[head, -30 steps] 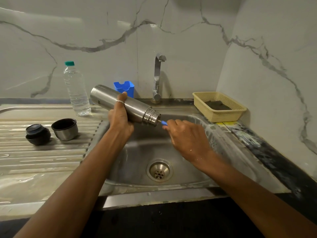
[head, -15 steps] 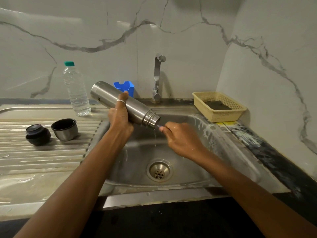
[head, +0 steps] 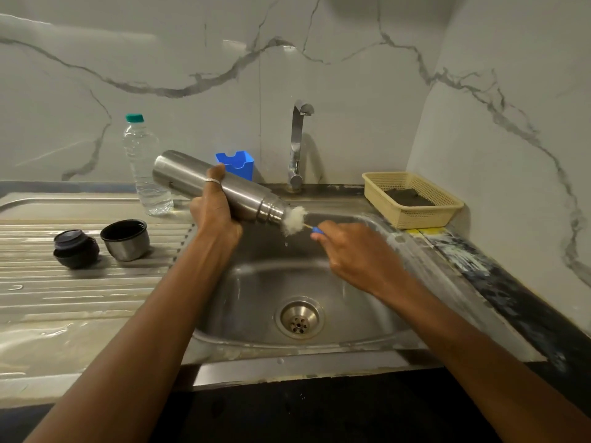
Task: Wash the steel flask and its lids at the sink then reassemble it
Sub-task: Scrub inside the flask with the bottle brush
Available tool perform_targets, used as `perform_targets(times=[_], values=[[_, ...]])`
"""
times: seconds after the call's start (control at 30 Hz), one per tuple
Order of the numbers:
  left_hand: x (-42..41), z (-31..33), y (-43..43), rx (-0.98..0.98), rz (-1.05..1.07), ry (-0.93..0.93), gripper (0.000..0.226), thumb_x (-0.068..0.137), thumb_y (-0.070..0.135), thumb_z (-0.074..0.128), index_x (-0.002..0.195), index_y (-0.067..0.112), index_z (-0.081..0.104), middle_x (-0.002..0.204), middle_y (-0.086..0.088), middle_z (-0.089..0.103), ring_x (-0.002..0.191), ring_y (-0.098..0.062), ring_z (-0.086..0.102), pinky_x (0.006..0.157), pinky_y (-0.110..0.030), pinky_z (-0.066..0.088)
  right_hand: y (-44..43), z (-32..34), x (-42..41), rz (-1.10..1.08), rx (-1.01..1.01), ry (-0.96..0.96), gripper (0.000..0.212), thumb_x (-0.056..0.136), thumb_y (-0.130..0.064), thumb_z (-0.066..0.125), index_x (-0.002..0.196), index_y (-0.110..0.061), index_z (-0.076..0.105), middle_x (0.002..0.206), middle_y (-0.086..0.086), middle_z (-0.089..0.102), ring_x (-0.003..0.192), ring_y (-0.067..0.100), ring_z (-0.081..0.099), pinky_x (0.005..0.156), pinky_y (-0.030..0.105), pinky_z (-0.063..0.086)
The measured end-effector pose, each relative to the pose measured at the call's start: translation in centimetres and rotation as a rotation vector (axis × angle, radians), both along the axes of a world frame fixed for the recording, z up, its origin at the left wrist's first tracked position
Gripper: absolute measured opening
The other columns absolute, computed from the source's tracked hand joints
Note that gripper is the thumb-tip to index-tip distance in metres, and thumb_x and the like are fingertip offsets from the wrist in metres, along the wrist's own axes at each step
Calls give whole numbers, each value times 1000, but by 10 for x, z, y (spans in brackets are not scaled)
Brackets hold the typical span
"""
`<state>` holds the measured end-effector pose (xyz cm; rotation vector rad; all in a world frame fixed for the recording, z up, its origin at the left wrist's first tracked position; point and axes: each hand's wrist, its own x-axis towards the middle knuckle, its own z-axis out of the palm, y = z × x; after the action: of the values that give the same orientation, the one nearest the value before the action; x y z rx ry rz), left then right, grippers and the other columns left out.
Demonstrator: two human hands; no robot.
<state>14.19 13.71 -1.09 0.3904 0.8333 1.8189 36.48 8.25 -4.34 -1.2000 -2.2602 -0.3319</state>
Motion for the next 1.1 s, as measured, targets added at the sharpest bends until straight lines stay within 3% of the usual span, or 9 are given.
perform_targets(times=[0.2,0.33,0.4,0.57,0.63,0.73,0.83,0.97,1.1], values=[[-6,3,0,34,20,-47,35,82,20,80,103,7,55,107,-16,73,92,-30,75,84,-53,61,-6,6,14,-82,225,-163,22,107,-26,49,94,-13,61,64,-2,53,46,14,44,42,31,40],[6,-5,-3,8,-32,-10,36,85,21,78,107,9,53,107,-14,71,92,-28,74,80,-49,63,-2,-3,-11,-89,175,-175,23,108,-26,47,99,-11,63,66,0,55,46,15,49,42,31,41],[3,-6,-3,0,-29,0,36,85,21,78,107,9,53,108,-14,71,92,-28,74,80,-48,63,-4,3,-16,-37,-26,-32,29,107,-31,47,94,-13,65,66,-1,59,53,15,54,50,34,45],[-13,2,-1,44,-22,24,33,84,20,79,103,9,55,104,-13,71,94,-28,74,83,-48,62,-12,29,17,86,-1031,643,33,105,-35,51,98,-10,72,52,-11,46,44,5,37,43,18,31],[-10,3,-2,56,-32,13,34,83,18,79,104,8,55,104,-14,72,93,-29,75,85,-52,61,-8,30,22,66,-897,551,33,105,-34,53,93,-10,73,50,-12,46,44,3,40,45,21,38],[-6,4,-3,40,-20,-25,34,83,18,79,102,7,54,105,-16,73,92,-30,75,83,-53,61,-1,18,23,71,-108,115,35,105,-32,51,79,-13,65,54,-9,53,47,7,42,50,32,40],[-8,3,0,31,10,-64,32,84,19,79,102,8,55,108,-16,73,92,-29,75,82,-53,62,0,9,23,-63,368,-250,28,107,-24,44,107,-7,67,63,3,55,49,13,39,45,27,32],[-2,-5,-4,8,-8,-20,29,86,20,78,98,8,54,104,-14,72,92,-29,74,83,-51,62,2,-3,4,-115,353,-266,27,110,-21,42,119,-6,62,68,5,54,51,19,52,42,34,46],[-3,1,-6,30,8,10,30,86,19,77,101,8,54,100,-13,71,87,-26,74,80,-47,62,2,4,-6,63,-165,145,27,105,-32,51,81,-25,61,59,-8,52,50,8,50,51,30,44]])
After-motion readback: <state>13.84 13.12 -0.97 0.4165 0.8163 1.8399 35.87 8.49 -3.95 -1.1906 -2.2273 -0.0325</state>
